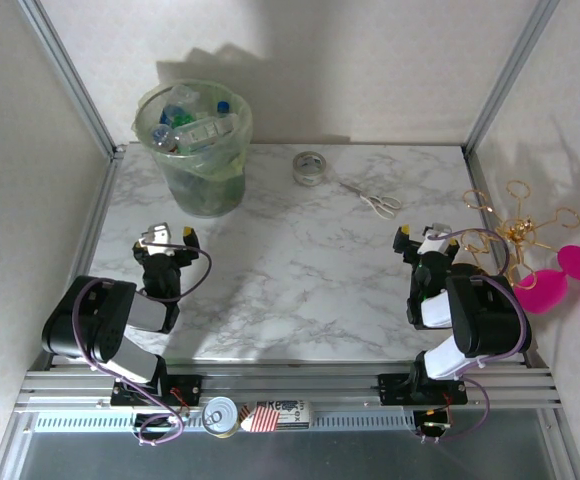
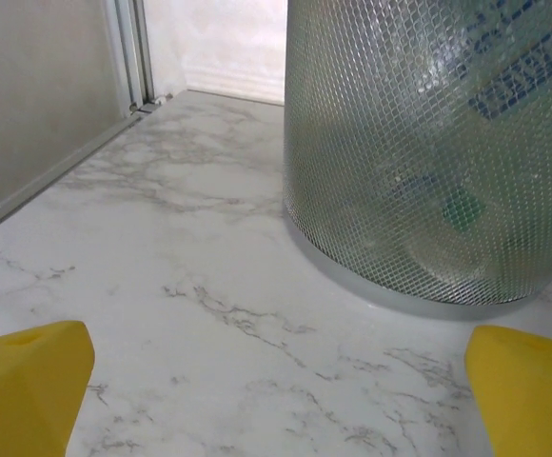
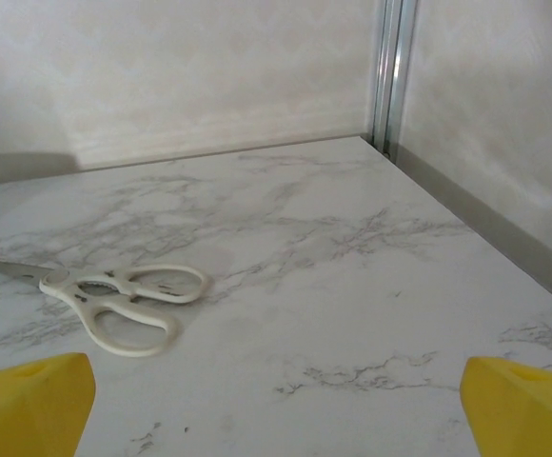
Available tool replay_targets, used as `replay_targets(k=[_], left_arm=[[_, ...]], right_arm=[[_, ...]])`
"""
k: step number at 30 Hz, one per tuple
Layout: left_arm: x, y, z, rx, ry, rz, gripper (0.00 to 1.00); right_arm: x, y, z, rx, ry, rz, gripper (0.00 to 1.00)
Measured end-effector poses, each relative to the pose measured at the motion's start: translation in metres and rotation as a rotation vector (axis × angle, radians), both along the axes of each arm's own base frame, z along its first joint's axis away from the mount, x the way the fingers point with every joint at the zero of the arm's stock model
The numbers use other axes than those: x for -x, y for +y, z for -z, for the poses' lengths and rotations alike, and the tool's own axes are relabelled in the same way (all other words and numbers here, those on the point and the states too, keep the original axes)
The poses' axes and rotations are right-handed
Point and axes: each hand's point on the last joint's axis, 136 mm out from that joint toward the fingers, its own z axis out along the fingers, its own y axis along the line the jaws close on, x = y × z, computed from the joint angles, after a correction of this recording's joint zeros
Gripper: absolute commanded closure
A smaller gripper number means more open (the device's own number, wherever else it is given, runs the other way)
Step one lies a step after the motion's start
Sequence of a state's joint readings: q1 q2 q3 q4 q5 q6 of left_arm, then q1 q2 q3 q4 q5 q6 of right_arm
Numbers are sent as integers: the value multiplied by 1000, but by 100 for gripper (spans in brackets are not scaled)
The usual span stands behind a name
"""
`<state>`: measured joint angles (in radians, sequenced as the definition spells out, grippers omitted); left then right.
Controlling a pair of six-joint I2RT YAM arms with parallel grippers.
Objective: Put the plastic bottles in the bin
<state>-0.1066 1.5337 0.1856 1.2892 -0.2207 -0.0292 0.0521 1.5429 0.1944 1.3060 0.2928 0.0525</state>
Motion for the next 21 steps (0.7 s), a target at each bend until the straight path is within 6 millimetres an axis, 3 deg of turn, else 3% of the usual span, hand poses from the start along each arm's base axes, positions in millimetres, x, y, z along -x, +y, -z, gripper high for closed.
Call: replay_targets(k=[21], left_arm=[[-2, -3, -8, 7, -36, 20, 0]], right_arm=[[0, 0, 0, 0, 0, -3, 1]])
